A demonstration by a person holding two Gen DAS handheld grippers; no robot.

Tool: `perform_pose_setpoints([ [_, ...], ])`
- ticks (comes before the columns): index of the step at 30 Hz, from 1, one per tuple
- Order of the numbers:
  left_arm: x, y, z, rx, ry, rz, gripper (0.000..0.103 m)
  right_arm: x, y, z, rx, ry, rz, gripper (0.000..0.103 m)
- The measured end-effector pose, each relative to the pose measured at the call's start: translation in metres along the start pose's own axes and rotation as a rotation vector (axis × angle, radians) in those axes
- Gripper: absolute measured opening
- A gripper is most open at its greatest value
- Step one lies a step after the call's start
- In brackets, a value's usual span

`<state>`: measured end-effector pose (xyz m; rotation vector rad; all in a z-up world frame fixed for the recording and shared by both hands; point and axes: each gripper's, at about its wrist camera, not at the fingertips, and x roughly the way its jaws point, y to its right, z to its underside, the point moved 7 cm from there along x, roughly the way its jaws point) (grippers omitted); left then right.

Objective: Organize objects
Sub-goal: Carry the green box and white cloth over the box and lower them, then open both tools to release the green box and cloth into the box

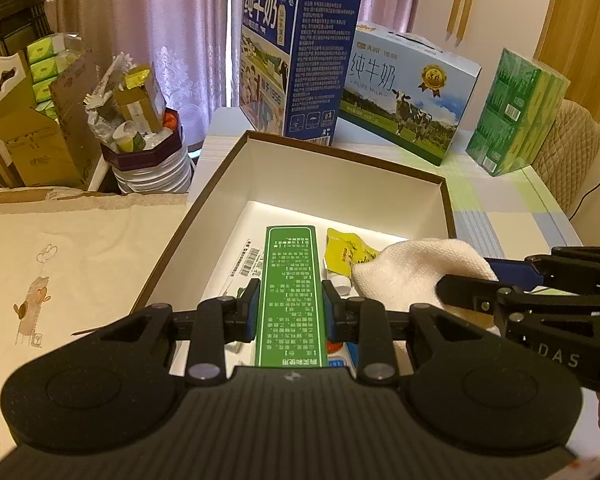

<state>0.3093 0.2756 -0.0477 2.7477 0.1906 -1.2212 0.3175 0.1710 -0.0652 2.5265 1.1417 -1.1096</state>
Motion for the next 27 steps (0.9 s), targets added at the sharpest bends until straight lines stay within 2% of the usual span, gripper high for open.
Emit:
perform_pose_setpoints([
  [13,0.066,0.008,-0.023,0.035,-0.053,0.029,0.026,0.045,0.028,-0.018,0.012,-0.025,0.087,0.024],
  [22,0.103,0.015,-0.038,0.061,-0.068,0.067,0.026,0.072,0.038,-0.024,0.013,-0.03,0.114,0.025],
  [23,0.105,0.015,-0.04,0.064,-0.067,0.068,0.028,0.073,0.039,-0.024,0.015,-0.028,0.123,0.026],
  [24,0.107,0.016,-0.041,0.068,-0.068,0.067,0.038,0.075,0.04,-0.024,0.017,-0.029,0.128,0.028],
  [25,0.108,0.016,-0.042,0.071,-0.065,0.063,0.043,0.075,0.041,-0.023,0.019,-0.03,0.129,0.029],
  [27,0.108,0.014,-0.043,0.079,-0.061,0.061,0.047,0.076,0.042,-0.023,0.023,-0.033,0.119,0.032],
])
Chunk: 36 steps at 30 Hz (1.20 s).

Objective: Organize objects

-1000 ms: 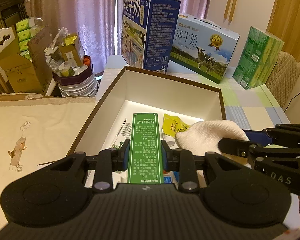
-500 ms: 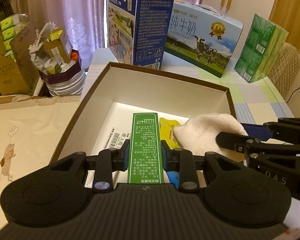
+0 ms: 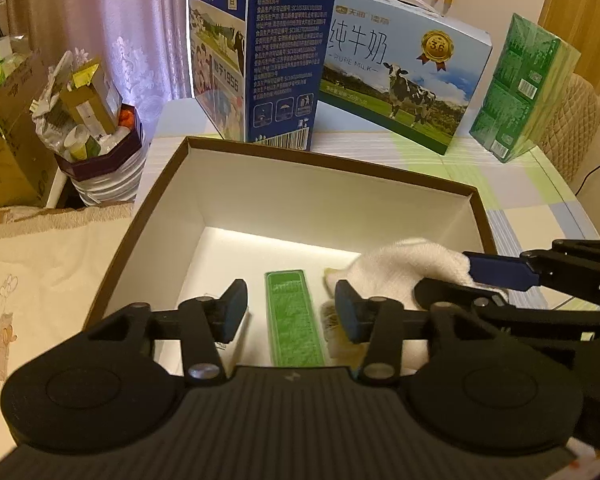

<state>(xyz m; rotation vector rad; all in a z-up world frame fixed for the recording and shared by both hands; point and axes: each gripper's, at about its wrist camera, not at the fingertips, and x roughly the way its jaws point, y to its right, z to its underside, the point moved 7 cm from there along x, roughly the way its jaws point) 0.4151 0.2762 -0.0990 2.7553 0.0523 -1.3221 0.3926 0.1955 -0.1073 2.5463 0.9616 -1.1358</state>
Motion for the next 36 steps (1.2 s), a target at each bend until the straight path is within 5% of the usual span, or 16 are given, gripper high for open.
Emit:
perform_pose_setpoints([
  [15,-0.039,-0.022,0.01,-0.01,0.031,-0.013,0.075,-0.031,-0.007,0.008,0.018,0.026,-0.051,0.074],
  [24,-0.091,-0.022,0.024,0.042,0.128,-0.044,0.095,-0.074,-0.022,0.031,0.03,0.035,-0.065,0.075],
  [36,-0.157,-0.004,0.064,0.006,0.198,-0.044,0.102,-0.125,-0.028,0.07,-0.001,0.046,-0.006,0.076],
])
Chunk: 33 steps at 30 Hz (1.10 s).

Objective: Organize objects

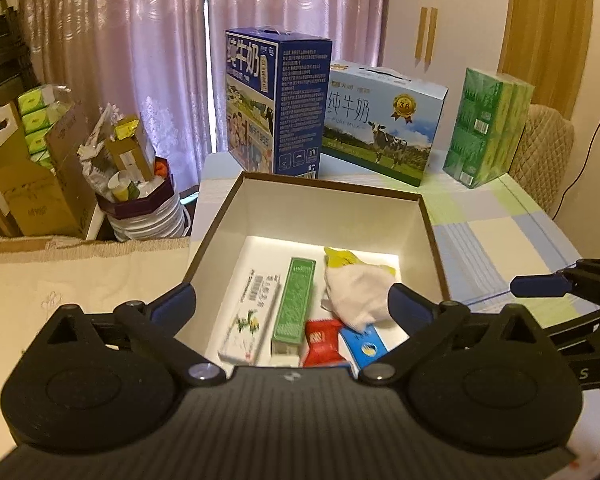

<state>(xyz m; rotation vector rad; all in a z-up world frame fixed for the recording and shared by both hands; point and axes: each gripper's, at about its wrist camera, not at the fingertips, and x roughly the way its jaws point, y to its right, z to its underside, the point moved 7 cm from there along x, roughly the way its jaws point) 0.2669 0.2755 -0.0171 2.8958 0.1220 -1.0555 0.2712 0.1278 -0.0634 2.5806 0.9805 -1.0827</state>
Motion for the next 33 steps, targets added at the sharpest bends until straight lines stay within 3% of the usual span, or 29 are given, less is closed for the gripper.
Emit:
perform_pose_setpoints([
  [11,-0.055,0.034,0.035,-0.098,0.006,-0.055,0.102,-0.052,0.013,0.033,-0.035,0.013,-0.052,0.076],
  [19,-0.079,0.069,0.071,-0.16,-0.067,-0.147,0.102,-0.084,0.039,0.068,-0.031,-0.034,-0.064,0.076],
  [27,-0.093,0.122,0.114,-0.185,-0.16,-0.124,0.102,-0.114,0.069,0.105,0.005,-0.072,-0.074,0.076],
  [33,-0.103,0.157,0.134,-0.177,-0.183,-0.106,0.102,-0.14,0.087,0.131,0.033,-0.09,-0.078,0.076],
])
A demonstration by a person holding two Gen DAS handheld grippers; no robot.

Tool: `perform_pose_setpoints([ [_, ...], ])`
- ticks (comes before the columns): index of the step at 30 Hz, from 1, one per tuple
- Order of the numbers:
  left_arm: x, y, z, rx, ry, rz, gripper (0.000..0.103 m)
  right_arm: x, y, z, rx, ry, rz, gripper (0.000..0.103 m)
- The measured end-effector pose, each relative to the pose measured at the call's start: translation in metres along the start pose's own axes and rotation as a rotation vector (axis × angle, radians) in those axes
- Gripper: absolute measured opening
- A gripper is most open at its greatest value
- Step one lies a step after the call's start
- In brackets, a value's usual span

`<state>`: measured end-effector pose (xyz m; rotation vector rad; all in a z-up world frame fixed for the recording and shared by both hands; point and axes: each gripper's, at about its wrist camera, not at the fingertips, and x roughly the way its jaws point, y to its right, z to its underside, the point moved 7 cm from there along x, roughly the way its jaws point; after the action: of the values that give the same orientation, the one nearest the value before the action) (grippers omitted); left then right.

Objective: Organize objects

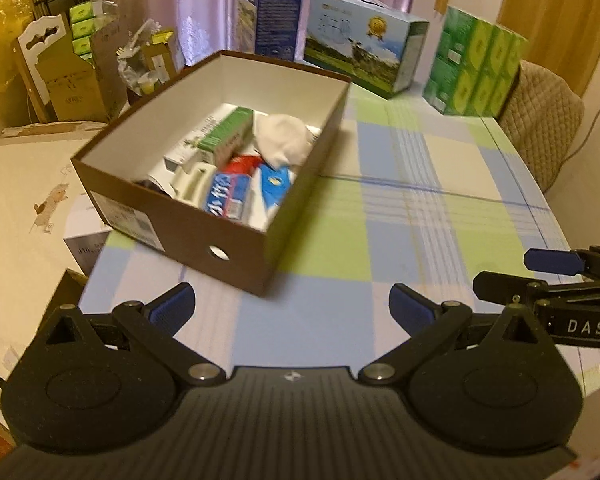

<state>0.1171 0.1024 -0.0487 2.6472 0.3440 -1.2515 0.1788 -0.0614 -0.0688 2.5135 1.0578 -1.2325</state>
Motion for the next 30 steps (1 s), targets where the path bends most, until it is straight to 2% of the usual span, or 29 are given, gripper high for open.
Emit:
perform_pose_setpoints([
  [13,-0.02,0.044,0.045,0.023,-0.027,0.03,0.102,-0.05,0.023,0.044,0.056,0.0,0.005,0.076],
  [22,-0.03,0.058,0.06,0.045,-0.032,0.04,0.102,-0.065,0.03,0.067,0.085,-0.013,0.016,0.076],
  [30,-0.035,0.064,0.066,0.055,-0.029,0.042,0.102,-0.071,0.033,0.075,0.1,-0.013,0.023,0.076],
])
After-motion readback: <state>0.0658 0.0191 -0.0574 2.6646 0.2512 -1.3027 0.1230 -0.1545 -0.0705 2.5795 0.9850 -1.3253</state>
